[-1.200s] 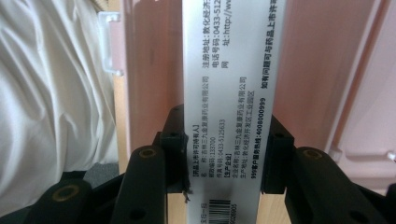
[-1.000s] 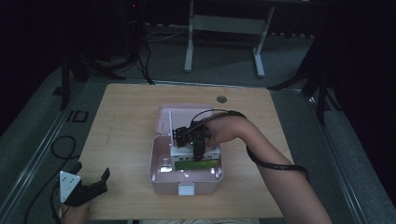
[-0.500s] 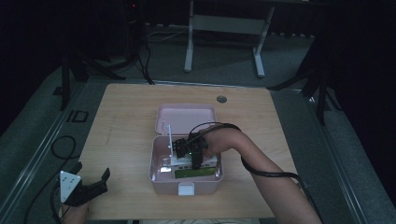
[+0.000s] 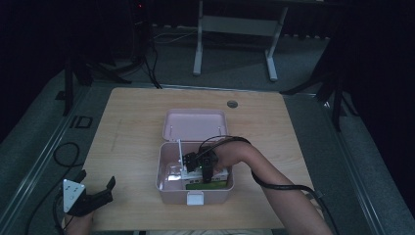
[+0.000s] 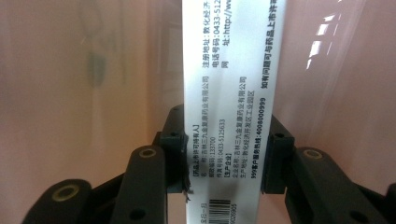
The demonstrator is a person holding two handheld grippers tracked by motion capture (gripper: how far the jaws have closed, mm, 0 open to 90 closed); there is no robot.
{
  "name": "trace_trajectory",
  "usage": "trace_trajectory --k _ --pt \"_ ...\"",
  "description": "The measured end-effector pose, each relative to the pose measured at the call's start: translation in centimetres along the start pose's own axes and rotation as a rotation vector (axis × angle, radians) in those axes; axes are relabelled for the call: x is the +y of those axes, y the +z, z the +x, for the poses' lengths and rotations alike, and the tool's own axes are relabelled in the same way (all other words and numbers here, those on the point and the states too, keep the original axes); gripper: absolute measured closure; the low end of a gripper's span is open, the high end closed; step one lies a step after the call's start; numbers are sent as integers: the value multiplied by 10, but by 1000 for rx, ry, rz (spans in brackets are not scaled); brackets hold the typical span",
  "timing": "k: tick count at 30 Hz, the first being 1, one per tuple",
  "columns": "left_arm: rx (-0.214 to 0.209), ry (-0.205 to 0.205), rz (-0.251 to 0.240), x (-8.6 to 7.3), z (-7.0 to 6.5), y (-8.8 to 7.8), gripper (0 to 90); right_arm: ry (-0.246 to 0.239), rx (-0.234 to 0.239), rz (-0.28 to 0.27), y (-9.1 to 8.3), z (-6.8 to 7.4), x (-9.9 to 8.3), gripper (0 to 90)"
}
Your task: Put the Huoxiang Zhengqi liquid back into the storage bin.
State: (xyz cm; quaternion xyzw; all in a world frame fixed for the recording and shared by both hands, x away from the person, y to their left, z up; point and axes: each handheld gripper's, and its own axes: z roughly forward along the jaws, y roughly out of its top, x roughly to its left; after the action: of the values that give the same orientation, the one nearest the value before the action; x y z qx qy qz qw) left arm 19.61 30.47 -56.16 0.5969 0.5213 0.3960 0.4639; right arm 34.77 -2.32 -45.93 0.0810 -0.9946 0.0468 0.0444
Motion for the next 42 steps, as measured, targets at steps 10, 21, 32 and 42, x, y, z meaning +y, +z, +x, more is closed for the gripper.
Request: trace_trajectory --k 10,21,32,42 --pt "-3 -1 -1 0 0 0 3 0 38 -20 -1 1 -2 522" --pt "-3 -2 2 0 0 0 3 36 -27 -136 -58 9 -19 317" --pt "-5 -3 1 0 0 0 3 103 -102 -272 -110 8 -66 134" --pt "-6 -3 5 0 0 0 3 231 -186 -317 -104 -11 -122 132"
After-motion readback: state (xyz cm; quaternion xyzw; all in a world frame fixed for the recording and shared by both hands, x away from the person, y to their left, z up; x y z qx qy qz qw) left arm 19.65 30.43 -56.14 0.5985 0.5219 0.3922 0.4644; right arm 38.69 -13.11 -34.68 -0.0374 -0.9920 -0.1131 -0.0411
